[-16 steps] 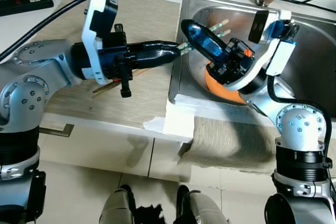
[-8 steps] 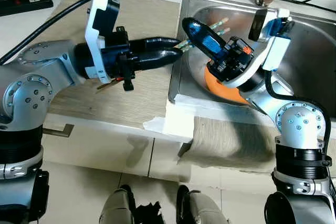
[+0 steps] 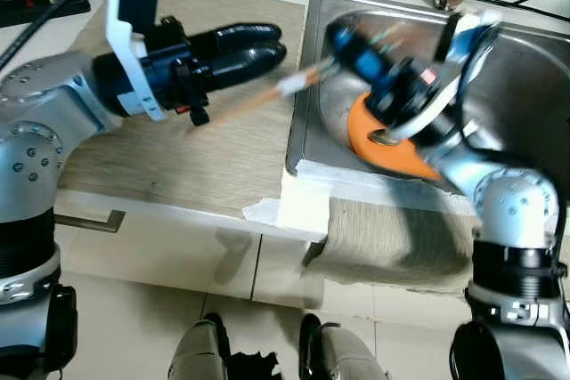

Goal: Kitchen organization

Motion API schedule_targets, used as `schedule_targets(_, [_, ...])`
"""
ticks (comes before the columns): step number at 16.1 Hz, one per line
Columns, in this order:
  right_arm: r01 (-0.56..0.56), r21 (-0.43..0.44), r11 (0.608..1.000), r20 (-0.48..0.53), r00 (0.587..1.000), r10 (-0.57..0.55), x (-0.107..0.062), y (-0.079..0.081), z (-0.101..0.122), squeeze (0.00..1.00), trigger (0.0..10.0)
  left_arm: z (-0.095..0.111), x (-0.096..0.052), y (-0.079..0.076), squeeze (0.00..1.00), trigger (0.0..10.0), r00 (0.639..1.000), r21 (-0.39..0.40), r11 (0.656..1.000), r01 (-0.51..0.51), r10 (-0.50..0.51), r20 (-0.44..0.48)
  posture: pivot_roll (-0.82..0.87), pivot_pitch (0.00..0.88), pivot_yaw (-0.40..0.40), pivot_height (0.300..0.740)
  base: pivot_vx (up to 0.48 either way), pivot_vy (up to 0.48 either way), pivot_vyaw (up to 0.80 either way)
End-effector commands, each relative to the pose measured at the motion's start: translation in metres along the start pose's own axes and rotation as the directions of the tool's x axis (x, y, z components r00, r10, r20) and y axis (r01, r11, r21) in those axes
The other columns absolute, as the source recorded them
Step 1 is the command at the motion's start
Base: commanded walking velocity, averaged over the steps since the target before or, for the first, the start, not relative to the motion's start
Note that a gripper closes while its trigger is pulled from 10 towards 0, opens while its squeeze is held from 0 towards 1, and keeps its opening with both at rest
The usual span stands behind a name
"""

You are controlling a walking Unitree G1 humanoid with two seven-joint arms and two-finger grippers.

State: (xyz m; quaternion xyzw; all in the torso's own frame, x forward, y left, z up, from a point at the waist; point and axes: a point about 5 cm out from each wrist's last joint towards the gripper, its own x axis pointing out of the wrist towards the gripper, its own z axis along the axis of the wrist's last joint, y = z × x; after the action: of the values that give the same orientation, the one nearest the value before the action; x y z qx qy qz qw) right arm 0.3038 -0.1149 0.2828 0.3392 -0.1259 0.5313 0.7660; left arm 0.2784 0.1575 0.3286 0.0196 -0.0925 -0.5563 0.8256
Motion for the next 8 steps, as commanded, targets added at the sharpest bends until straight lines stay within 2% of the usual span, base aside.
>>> schedule_targets(1, [0.033, -0.058, 0.998, 0.032, 0.999, -0.031, -0.004, -0.002, 0.012, 0.00, 0.0, 0.009, -0.002, -0.004, 0.00, 10.0, 1.000, 0.058, 0.998, 0.003, -0.004, 0.010, -0.12, 0.199, -0.096, 0.740, 0.000, 0.000, 0.00])
schedule_targets(2, [0.046, -0.079, 0.996, 0.033, 0.999, -0.044, -0.005, -0.003, 0.013, 0.00, 0.0, 0.007, -0.004, -0.005, 0.00, 10.0, 1.000, 0.069, 0.998, 0.001, -0.001, 0.000, -0.12, 0.202, -0.095, 0.740, 0.000, 0.000, 0.00])
schedule_targets(4, [0.100, -0.200, 0.975, 0.014, 0.995, -0.099, -0.008, -0.007, 0.017, 0.00, 0.0, -0.006, -0.009, -0.001, 0.00, 10.0, 0.992, 0.153, 0.987, -0.052, 0.069, -0.106, -0.12, 0.202, -0.094, 0.740, 0.000, 0.000, 0.00])
schedule_targets(6, [0.126, -0.253, 0.959, 0.038, 0.992, -0.120, -0.007, -0.006, 0.018, 0.00, 0.0, -0.007, -0.008, 0.003, 0.00, 10.0, 0.987, 0.180, 0.978, -0.104, 0.124, -0.102, -0.13, 0.202, -0.090, 0.740, 0.000, 0.000, 0.00])
schedule_targets(8, [0.163, -0.297, 0.941, 0.087, 0.986, -0.143, -0.006, -0.006, 0.024, 0.00, 0.0, -0.005, -0.007, 0.005, 0.00, 10.0, 0.986, 0.175, 0.976, -0.132, 0.147, -0.074, -0.13, 0.201, -0.089, 0.740, 0.000, 0.000, 0.00])
